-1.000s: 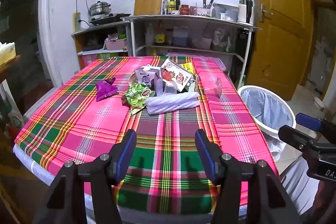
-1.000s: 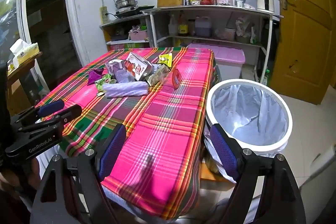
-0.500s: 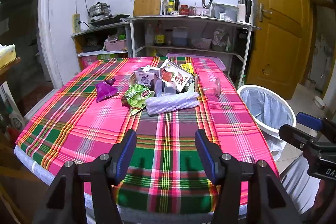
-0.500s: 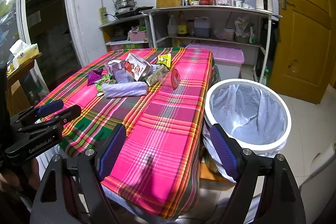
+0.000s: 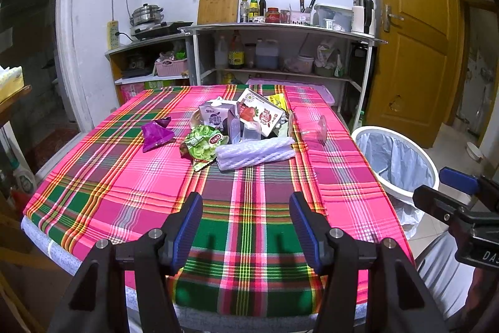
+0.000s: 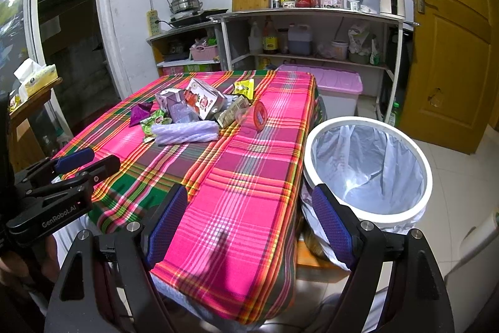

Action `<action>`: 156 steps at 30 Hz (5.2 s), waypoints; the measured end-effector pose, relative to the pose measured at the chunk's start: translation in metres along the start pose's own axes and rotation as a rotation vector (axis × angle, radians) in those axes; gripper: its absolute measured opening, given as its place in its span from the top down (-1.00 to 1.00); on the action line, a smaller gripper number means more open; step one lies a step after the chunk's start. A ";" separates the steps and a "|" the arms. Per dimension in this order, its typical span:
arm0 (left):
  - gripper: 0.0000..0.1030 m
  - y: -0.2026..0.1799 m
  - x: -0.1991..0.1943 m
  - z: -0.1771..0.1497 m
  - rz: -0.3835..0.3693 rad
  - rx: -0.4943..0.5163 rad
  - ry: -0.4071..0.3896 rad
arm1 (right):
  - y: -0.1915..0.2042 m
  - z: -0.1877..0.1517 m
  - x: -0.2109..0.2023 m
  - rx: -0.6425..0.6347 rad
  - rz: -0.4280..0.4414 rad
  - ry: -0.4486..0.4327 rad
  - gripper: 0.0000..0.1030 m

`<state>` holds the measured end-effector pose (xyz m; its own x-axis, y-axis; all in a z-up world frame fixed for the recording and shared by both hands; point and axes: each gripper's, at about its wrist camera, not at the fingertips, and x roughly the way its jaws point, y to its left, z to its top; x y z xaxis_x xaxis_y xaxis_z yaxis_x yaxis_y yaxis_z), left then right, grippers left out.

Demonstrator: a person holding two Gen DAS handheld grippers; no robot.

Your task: Collect trash

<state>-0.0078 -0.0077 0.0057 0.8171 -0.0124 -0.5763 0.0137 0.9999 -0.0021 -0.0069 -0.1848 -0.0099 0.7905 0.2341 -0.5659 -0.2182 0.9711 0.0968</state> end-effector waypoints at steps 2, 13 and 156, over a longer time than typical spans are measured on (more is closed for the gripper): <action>-0.11 0.000 -0.001 0.000 0.001 -0.003 -0.001 | 0.000 0.000 -0.001 0.001 0.001 -0.002 -0.60; -0.11 0.001 -0.002 0.000 0.001 -0.004 -0.002 | -0.001 0.000 0.000 0.001 0.000 0.000 -0.60; 0.78 -0.180 0.176 0.084 -0.534 0.205 0.224 | -0.191 0.019 0.100 0.295 -0.120 0.215 -0.07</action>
<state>0.1815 -0.1908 -0.0267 0.5264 -0.4874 -0.6966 0.5165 0.8342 -0.1934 0.1243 -0.3457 -0.0692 0.6556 0.1335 -0.7432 0.0668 0.9701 0.2332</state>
